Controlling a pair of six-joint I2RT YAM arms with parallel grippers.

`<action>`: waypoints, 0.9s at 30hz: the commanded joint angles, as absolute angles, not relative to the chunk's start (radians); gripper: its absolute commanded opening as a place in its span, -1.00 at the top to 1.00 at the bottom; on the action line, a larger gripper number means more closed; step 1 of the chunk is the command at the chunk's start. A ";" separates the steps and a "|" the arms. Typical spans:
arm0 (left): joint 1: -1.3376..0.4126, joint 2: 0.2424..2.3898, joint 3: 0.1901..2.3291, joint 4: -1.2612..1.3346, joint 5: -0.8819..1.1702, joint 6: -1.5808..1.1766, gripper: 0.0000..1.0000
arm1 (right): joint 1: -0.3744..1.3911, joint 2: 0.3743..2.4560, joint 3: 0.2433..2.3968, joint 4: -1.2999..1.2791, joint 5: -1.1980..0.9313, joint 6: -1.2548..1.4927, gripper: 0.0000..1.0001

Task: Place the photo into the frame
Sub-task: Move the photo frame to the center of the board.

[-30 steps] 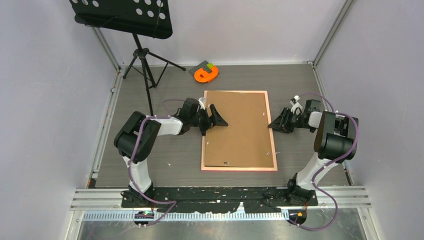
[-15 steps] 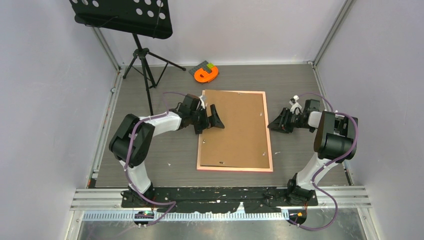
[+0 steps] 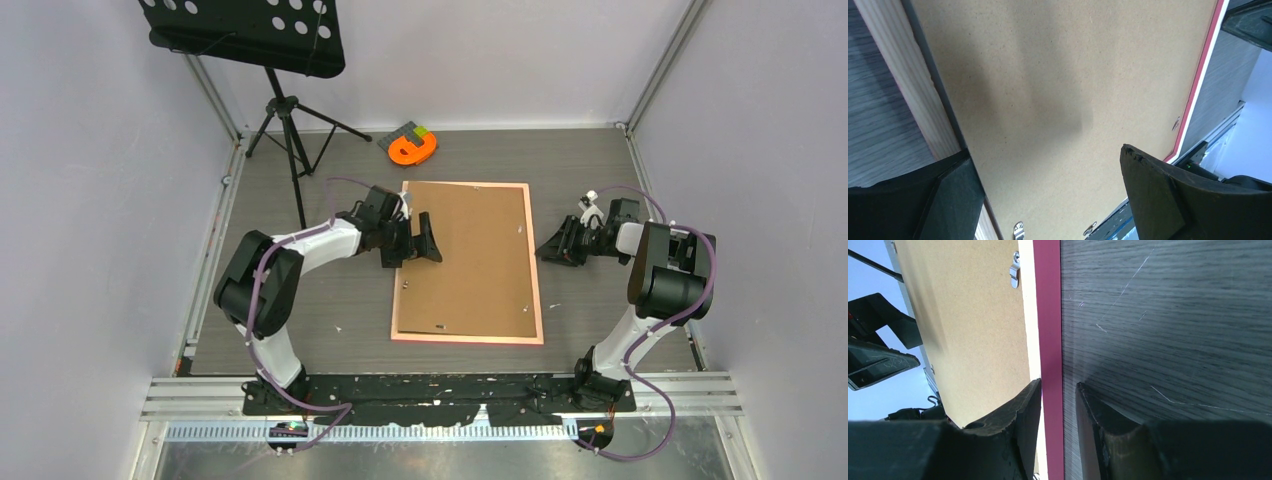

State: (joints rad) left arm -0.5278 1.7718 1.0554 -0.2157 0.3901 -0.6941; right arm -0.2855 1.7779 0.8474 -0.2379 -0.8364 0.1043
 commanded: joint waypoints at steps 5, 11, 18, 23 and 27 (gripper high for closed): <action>-0.518 1.710 1.092 -0.306 0.335 -0.617 -0.99 | -0.291 1.763 0.856 -0.267 -0.776 0.067 0.23; -0.509 1.667 1.098 -0.345 0.308 -0.572 -0.98 | -0.294 1.759 0.857 -0.267 -0.779 0.067 0.21; -0.480 1.600 1.103 -0.389 0.261 -0.485 -0.98 | -0.295 1.741 0.860 -0.267 -0.780 0.064 0.05; -0.462 1.575 1.107 -0.388 0.239 -0.420 -0.98 | -0.295 1.713 0.861 -0.261 -0.777 0.063 -0.14; -0.462 1.605 1.135 -0.399 0.252 -0.364 -0.98 | -0.295 1.686 0.862 -0.257 -0.771 0.061 -0.24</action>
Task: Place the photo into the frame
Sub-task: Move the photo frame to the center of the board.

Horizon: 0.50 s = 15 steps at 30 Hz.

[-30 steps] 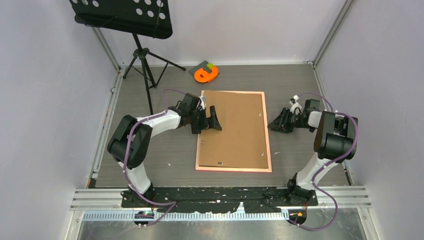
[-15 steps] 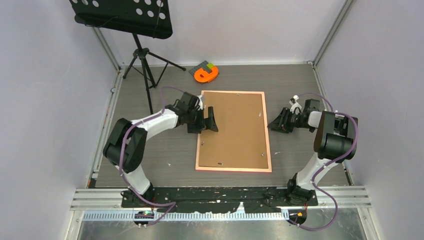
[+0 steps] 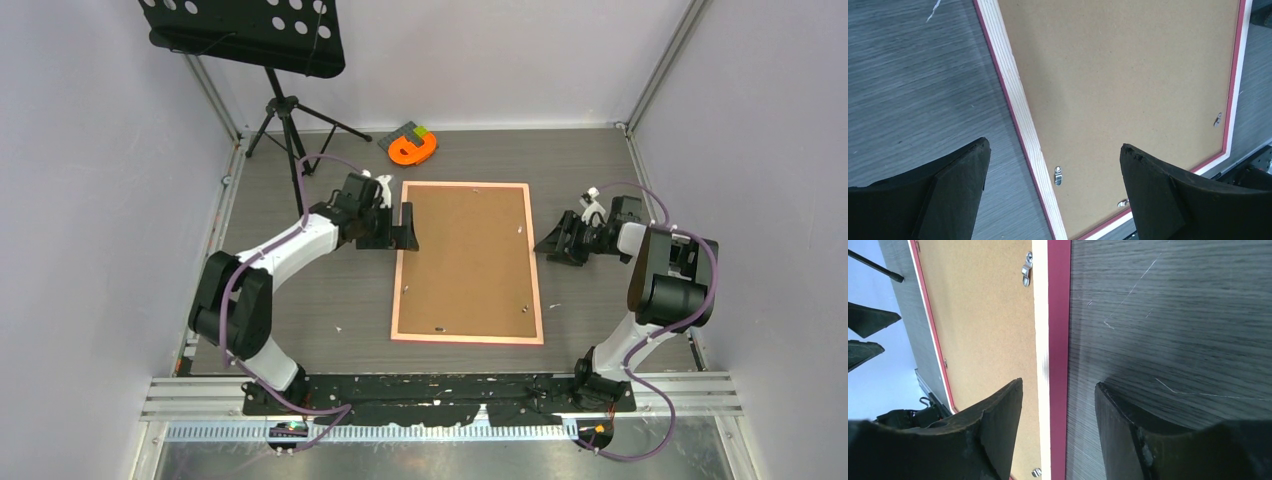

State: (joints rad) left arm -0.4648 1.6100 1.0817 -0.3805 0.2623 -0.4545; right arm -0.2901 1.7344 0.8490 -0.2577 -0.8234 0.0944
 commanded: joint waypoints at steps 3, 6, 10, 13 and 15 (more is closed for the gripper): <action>-0.462 1.669 1.189 -0.440 0.260 -0.327 -0.98 | -0.294 1.668 0.865 -0.255 -0.766 0.063 -0.26; -0.460 1.721 1.215 -0.449 0.278 -0.309 -0.98 | -0.283 1.660 0.878 -0.264 -0.748 0.059 -0.27; -0.455 1.773 1.238 -0.460 0.333 -0.301 -0.94 | -0.237 1.643 0.907 -0.292 -0.707 0.035 -0.23; -0.446 1.799 1.252 -0.475 0.383 -0.294 -0.91 | -0.177 1.625 0.931 -0.319 -0.671 0.013 -0.21; -0.439 1.813 1.261 -0.495 0.415 -0.284 -0.90 | -0.144 1.618 0.950 -0.334 -0.637 -0.004 -0.19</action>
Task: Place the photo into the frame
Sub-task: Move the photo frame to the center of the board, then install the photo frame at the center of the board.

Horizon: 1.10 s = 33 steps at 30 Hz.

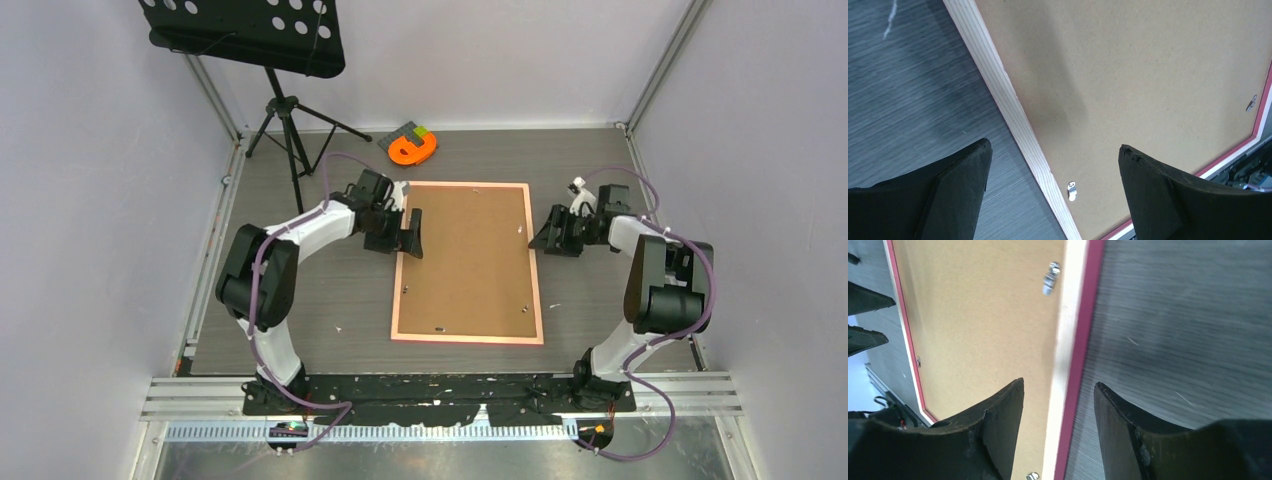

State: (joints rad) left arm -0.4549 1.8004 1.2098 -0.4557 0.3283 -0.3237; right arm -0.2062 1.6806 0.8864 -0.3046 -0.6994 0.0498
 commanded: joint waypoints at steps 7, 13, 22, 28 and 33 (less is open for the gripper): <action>-0.406 1.849 1.277 -0.535 0.500 -0.248 -0.84 | -0.079 1.656 1.009 -0.379 -0.542 -0.057 -0.08; -0.403 1.869 1.272 -0.541 0.537 -0.238 -0.78 | -0.077 1.680 1.019 -0.387 -0.521 -0.065 0.04; -0.402 1.898 1.268 -0.525 0.556 -0.249 -0.68 | -0.071 1.688 1.012 -0.382 -0.509 -0.069 0.14; -0.402 1.907 1.226 -0.508 0.598 -0.267 -0.53 | -0.046 1.720 1.016 -0.371 -0.494 -0.068 0.16; -0.402 1.919 1.204 -0.502 0.624 -0.270 -0.35 | -0.031 1.745 1.022 -0.370 -0.478 -0.066 0.22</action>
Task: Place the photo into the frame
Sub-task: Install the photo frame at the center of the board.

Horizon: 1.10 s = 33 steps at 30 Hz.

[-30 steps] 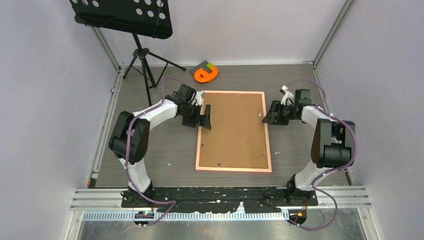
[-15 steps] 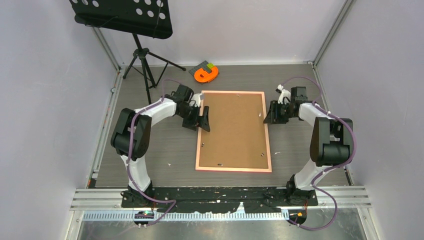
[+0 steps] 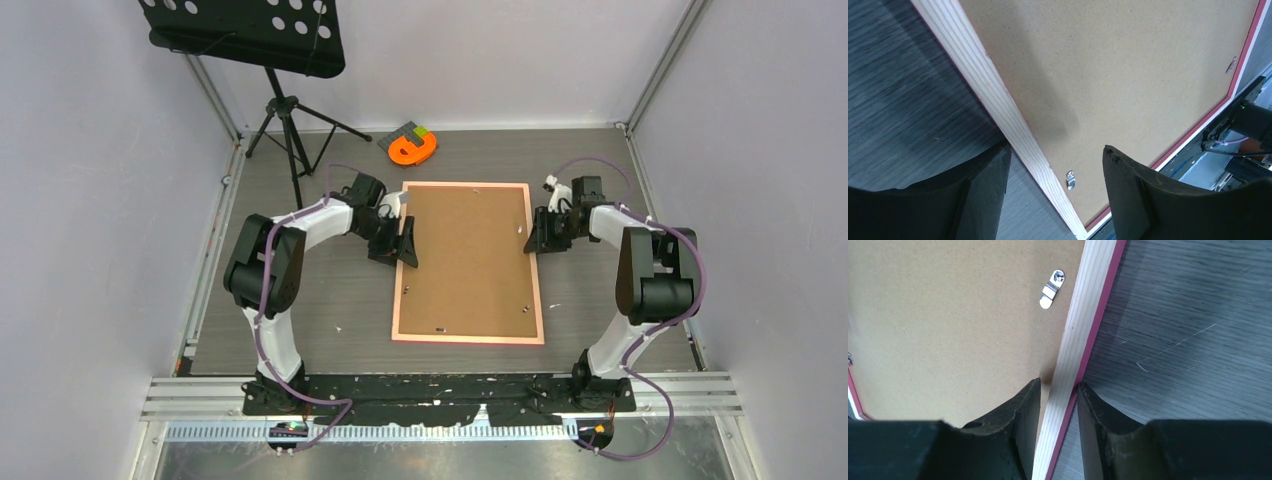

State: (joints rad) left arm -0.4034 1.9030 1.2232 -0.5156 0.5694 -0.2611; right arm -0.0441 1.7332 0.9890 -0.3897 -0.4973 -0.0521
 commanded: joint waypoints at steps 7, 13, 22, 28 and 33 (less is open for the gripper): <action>-0.393 1.912 1.182 -0.497 0.593 -0.279 0.03 | -0.026 1.751 1.025 -0.382 -0.463 -0.078 0.48; -0.383 1.873 1.162 -0.538 0.583 -0.272 0.04 | -0.026 1.725 1.010 -0.420 -0.451 -0.140 0.77; -0.370 1.835 1.158 -0.558 0.556 -0.270 -0.76 | -0.026 1.669 0.980 -0.481 -0.422 -0.252 0.88; -0.370 1.847 1.300 -0.636 0.411 -0.181 -0.97 | -0.027 1.649 0.984 -0.494 -0.434 -0.261 0.88; -0.370 1.953 1.512 -0.743 0.332 -0.136 -0.88 | -0.026 1.646 0.983 -0.515 -0.446 -0.287 0.88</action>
